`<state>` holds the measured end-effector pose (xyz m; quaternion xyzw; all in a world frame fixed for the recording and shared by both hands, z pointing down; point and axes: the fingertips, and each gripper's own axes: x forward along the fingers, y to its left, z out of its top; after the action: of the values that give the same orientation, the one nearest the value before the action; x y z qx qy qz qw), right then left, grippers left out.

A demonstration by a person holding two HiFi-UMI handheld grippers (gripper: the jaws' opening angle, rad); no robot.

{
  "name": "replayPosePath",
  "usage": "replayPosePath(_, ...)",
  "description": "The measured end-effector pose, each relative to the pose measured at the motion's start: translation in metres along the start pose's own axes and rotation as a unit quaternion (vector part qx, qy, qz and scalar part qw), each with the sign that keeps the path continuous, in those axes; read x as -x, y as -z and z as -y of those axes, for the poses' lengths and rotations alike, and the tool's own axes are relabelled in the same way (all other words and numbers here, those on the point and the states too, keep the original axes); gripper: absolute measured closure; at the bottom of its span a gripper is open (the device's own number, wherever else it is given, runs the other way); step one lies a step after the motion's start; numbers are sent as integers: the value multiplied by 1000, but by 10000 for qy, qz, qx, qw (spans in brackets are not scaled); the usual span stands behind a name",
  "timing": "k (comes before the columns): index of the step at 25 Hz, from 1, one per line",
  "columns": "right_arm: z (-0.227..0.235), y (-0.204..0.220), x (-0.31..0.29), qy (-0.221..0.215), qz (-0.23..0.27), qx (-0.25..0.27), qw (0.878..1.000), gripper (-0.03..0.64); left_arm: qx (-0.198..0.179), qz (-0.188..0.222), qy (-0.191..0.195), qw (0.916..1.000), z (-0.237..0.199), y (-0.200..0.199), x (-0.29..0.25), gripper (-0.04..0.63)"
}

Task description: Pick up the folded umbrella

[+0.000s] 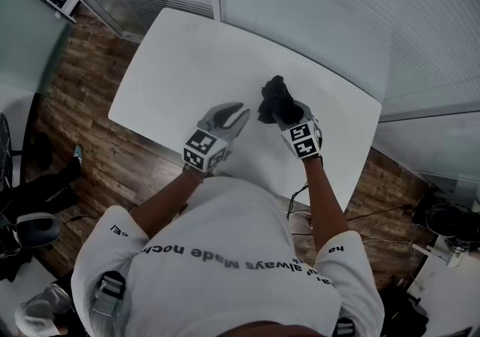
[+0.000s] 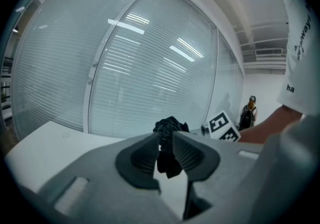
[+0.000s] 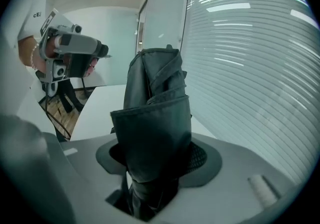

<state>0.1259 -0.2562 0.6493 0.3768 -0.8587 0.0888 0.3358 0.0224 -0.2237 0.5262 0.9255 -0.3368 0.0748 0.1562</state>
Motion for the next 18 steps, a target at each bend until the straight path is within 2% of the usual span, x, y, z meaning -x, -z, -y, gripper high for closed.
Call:
replayPosePath(9,8,-64,69,420,990,-250,9939,383,-19,471,127,9988,17,-49,7,506)
replayPosePath(18,11,-124,156,880,1976,-492,9751,383,-82,970,237,9950,31,-101,27,506)
